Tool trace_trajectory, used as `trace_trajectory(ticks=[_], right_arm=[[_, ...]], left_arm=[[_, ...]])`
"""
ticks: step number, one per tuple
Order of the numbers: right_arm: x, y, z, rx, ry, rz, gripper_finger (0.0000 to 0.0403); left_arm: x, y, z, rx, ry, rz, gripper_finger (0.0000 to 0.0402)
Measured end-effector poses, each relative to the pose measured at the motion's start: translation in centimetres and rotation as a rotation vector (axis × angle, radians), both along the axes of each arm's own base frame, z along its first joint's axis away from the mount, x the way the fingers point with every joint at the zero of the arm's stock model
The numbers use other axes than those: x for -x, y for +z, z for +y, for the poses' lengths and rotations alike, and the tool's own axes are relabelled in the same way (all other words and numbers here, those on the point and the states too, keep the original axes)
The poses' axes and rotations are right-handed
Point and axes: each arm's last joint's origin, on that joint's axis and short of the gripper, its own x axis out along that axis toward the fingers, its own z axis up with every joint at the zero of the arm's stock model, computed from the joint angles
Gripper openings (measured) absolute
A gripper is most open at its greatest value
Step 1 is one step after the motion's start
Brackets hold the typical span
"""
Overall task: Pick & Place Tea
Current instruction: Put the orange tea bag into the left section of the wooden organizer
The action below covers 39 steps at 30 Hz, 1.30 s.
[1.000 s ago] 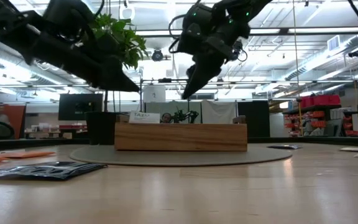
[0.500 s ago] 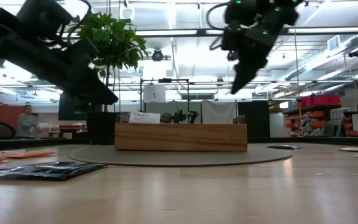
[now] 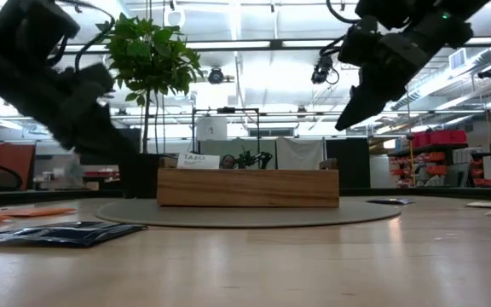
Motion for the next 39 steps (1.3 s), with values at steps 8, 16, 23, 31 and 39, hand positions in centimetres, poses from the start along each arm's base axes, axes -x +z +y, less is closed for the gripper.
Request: trace_trajectory(ticks=[8, 16, 23, 31, 39], right_arm=[[0.1, -0.5, 1.0, 0.013, 0.051, -0.016, 0.0171], [0.0, -0.4, 1.8, 0.021, 0.091, -0.022, 0.0171], [0.0, -0.4, 2.3, 0.025, 0.119, -0.026, 0.0171], [-0.2, -0.2, 2.4, 0.041, 0.137, -0.054, 0.0171], [-0.3, 0.0, 2.4, 0.07, 0.159, -0.075, 0.0171]], left_arm=[[0.7, -0.7, 0.0, 0.199, 0.083, 0.077, 0.0235], [1.6, 2.4, -1.3, 0.182, 0.205, 0.265, 0.0208], [4.3, 2.6, -2.9, 0.298, 0.327, 0.363, 0.0204], [4.7, 2.4, -4.0, 0.47, 0.363, 0.392, 0.0204], [3.7, 2.2, -4.4, 0.464, 0.324, 0.277, 0.0204]])
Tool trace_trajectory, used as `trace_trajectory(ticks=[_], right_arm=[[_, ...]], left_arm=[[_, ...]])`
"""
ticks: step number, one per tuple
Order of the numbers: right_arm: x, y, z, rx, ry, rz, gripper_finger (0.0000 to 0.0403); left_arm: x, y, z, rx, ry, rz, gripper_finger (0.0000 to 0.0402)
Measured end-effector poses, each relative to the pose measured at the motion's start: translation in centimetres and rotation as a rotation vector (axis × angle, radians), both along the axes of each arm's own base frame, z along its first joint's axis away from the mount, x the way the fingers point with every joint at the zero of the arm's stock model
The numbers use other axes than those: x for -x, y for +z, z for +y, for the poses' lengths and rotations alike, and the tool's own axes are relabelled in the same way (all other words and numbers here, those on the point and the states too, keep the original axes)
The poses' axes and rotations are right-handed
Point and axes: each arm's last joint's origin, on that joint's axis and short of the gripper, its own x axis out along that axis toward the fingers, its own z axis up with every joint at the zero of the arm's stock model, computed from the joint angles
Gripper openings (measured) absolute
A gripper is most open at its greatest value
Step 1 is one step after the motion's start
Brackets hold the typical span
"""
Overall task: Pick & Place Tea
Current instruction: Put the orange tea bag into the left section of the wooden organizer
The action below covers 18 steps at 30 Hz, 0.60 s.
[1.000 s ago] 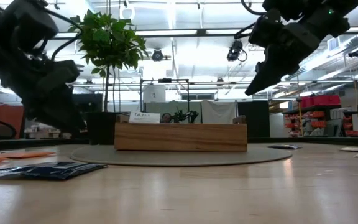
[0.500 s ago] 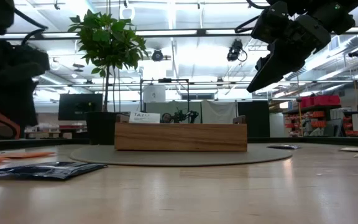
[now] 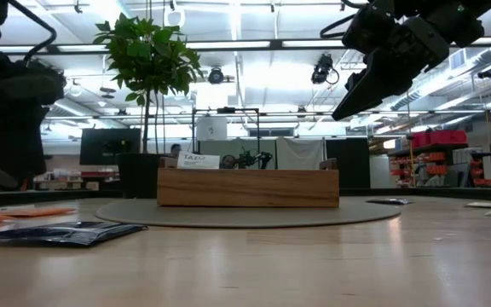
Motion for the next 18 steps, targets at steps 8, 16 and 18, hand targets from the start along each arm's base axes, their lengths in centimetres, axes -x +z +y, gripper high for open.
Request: trace_trajectory(ticks=[8, 16, 18], right_arm=[[0.0, 0.0, 0.0, 0.012, 0.009, 0.0, 0.0171], [0.0, 0.0, 0.0, 0.008, 0.014, 0.001, 0.0171], [0.0, 0.0, 0.0, 0.006, 0.016, 0.001, 0.0171]], left_arm=[[-0.5, -1.4, -0.3, -0.031, 0.001, 0.083, 0.0204], [-1.1, -2.9, -0.8, -0.041, -0.001, 0.148, 0.0204], [-1.2, -3.0, -0.9, -0.037, -0.002, 0.155, 0.0204]])
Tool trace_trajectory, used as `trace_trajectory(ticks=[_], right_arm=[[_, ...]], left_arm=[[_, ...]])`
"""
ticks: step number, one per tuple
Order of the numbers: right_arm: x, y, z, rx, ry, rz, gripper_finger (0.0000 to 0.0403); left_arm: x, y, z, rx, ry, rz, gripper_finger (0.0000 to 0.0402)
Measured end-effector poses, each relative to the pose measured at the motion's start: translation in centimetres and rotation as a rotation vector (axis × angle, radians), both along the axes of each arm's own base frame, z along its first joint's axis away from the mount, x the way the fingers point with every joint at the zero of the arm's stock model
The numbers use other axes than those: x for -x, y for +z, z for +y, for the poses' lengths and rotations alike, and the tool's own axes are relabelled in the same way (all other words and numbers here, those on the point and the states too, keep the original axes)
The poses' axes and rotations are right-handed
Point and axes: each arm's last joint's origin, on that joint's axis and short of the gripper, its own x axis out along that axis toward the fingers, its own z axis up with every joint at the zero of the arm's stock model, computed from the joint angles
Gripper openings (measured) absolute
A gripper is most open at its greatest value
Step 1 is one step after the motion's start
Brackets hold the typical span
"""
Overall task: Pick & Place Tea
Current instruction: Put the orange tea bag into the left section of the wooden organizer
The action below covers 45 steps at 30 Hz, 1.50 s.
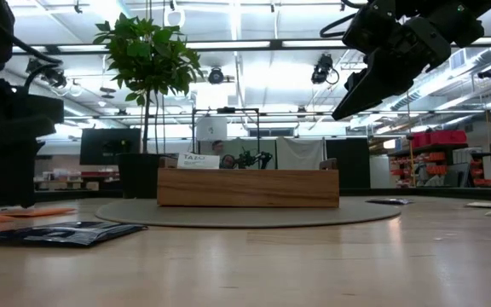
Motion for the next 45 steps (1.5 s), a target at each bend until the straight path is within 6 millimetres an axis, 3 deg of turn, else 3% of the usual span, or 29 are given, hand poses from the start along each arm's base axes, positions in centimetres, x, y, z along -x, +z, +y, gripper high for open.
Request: trace_trajectory(ticks=[14, 29, 37, 45], right_arm=[[0.0, 0.0, 0.0, 0.001, 0.001, 0.0, 0.0171], [0.0, 0.0, 0.0, 0.007, 0.005, 0.0, 0.0171], [0.0, 0.0, 0.0, 0.007, 0.005, -0.006, 0.0171], [-0.4, 0.5, 0.0, 0.006, 0.006, -0.065, 0.0171]], left_arm=[[-0.9, -0.4, -0.6, 0.041, 0.0, -0.061, 0.0192], [-1.1, -1.0, -0.6, -0.037, -0.027, -0.044, 0.001], [-1.2, -0.6, -0.5, -0.108, -0.075, -0.049, 0.0003], [-2.5, 1.9, -1.0, -0.26, -0.243, -0.013, 0.0002]])
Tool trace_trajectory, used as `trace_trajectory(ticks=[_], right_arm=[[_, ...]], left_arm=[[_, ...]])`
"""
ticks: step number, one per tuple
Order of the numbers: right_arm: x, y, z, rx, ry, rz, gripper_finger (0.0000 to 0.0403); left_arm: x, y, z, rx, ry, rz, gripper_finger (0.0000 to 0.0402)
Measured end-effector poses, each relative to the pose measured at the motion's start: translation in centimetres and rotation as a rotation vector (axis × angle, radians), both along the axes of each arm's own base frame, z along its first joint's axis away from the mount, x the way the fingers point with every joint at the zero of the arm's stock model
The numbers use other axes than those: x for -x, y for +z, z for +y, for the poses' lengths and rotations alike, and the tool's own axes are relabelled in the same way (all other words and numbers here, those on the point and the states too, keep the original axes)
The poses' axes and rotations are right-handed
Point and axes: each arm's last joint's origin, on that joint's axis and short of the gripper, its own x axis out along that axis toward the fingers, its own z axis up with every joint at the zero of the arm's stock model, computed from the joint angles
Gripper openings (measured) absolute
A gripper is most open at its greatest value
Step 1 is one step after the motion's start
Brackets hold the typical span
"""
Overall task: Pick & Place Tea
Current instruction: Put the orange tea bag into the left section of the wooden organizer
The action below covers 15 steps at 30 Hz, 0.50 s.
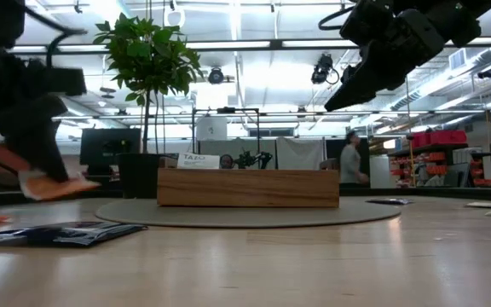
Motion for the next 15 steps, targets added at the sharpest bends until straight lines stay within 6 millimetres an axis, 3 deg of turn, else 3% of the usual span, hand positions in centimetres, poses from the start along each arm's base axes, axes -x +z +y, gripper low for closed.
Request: trace_trajectory(ticks=[7, 15], right_arm=[[-0.4, 0.6, 0.0, 0.01, 0.009, -0.07, 0.0171], [-1.0, 1.8, -0.1, 0.119, 0.063, -0.219, 0.0171]], left_arm=[[-1.5, 3.3, -1.0, -0.258, -0.265, 0.062, 0.0002], [-3.2, 6.1, -2.1, -0.679, -0.529, 0.117, 0.0002]])
